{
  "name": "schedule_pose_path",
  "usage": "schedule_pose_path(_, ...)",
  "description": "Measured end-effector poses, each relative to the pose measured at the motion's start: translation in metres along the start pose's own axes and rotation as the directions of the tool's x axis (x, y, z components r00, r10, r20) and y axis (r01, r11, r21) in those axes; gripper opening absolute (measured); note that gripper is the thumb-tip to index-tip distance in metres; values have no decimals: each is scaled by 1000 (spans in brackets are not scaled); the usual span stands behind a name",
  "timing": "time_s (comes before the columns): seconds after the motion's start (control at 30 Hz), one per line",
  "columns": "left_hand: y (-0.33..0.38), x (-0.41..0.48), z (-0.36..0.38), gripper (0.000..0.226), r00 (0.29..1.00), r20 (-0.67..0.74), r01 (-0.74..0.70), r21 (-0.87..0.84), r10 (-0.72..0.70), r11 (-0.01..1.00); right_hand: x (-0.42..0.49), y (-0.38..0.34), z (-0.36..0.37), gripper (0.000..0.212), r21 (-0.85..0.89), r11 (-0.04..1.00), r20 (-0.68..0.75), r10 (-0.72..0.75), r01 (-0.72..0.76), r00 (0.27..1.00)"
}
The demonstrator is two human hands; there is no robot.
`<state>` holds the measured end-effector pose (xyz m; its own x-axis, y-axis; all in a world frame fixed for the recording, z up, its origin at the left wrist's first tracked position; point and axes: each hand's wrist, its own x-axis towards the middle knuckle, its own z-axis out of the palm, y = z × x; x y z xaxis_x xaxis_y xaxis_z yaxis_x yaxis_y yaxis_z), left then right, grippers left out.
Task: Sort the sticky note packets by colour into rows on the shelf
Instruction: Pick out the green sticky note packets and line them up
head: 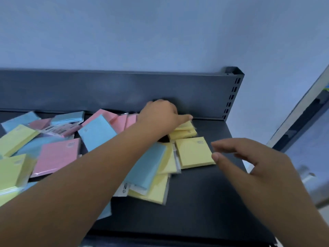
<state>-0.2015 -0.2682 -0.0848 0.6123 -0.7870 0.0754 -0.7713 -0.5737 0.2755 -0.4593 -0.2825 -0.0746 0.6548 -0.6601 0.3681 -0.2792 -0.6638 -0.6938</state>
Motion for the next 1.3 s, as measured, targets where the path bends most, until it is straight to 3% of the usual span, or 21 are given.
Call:
schedule_pose_path(0.13, 8, -2, -3, 6, 991, -121, 45, -127, -61, 991, -5, 7, -8, 21, 37, 999, 41, 14, -15, 999)
schedule_pose_path(0.2, 8, -5, -4, 19, 984, -160, 47, -209, -82, 977, -7, 6, -11, 29, 32, 999, 39, 14, -15, 999)
schedule_pose_path(0.27, 8, -10, -8, 28, 982, -169, 40, -271, -88, 962, -7, 6, -12, 23, 46, 998, 30, 41, -43, 999)
schedule_pose_path(0.4, 7, -32, -17, 39, 963, -268, -127, -391, 19, 912, -6, 3, -9, 8, 178, 968, -19, 184, -177, 983)
schedule_pose_path(0.47, 7, -52, -27, 45, 911, -375, -327, -395, 174, 859, -3, -5, -4, 7, 322, 907, -35, 297, -270, 954)
schedule_pose_path(0.57, 5, -87, -44, 57, 774, -486, -580, -288, 406, 762, 4, -26, 7, 16, 577, 717, 38, 456, -392, 889)
schedule_pose_path(0.67, -9, -116, -60, 63, 703, -491, -679, -249, 514, 691, 9, -49, 23, 22, 640, 630, 118, 486, -441, 866)
schedule_pose_path(0.83, -68, -149, -78, 45, 590, -495, -777, -134, 638, 615, 3, -96, 74, 9, 674, 598, 154, 461, -434, 874)
schedule_pose_path(0.97, -133, -175, -84, 38, 636, -565, -699, -132, 526, 703, -7, -146, 125, 10, 701, 581, 137, 459, -414, 878)
schedule_pose_path(1.07, -189, -200, -97, 40, 758, -604, -510, -316, 245, 800, -16, -187, 165, 10, 746, 541, 123, 462, -389, 879)
schedule_pose_path(1.17, -237, -228, -112, 28, 894, -443, -271, -664, -74, 697, -25, -225, 197, 7, 802, 471, 135, 455, -367, 880)
schedule_pose_path(1.23, -265, -241, -120, 12, 930, -332, -184, -791, -156, 583, -28, -247, 218, 6, 824, 431, 158, 449, -368, 879)
schedule_pose_path(1.3, -290, -249, -125, 11, 937, -297, -160, -832, -183, 531, -29, -266, 236, 6, 827, 416, 192, 422, -377, 886)
